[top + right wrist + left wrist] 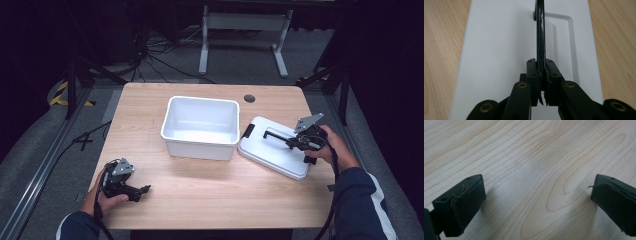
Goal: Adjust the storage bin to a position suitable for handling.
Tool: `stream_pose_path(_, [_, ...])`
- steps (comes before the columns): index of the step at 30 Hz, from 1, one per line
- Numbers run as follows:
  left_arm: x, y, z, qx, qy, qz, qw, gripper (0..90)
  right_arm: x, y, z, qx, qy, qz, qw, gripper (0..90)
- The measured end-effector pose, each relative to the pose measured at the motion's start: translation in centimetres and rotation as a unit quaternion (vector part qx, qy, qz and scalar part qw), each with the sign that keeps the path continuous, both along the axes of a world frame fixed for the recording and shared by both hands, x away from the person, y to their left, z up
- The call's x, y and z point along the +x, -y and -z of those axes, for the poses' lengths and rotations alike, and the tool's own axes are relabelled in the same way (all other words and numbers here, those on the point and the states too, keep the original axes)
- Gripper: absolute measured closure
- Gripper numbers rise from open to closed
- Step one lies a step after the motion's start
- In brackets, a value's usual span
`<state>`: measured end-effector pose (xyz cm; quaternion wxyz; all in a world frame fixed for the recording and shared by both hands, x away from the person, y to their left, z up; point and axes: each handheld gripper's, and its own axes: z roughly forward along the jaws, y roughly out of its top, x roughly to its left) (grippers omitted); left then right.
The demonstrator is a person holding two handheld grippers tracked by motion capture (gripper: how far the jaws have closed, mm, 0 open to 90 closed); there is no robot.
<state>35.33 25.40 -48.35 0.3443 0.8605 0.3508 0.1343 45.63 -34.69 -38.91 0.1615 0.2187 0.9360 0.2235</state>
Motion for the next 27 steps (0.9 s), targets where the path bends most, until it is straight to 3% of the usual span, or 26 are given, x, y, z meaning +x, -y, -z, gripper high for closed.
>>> stream_pose_path(11, [0.0, 0.0, 0.0, -0.002, -0.003, -0.001, 1.0, 0.1, -0.4, -0.1, 0.1, 0.003, 0.004, 0.013, 0.9999, 74.1])
stream_pose_path(20, [0.0, 0.0, 0.0, -0.003, -0.004, -0.002, 1.0, 0.1, -1.2, 0.5, -0.8, 0.05, 0.025, 0.043, 0.9975, 63.1])
stream_pose_path(27, [0.1, 0.0, 0.0, -0.003, -0.003, -0.001, 1.0, 0.1, -2.0, 0.4, -1.1, 0.061, 0.031, 0.049, 0.9965, 57.8])
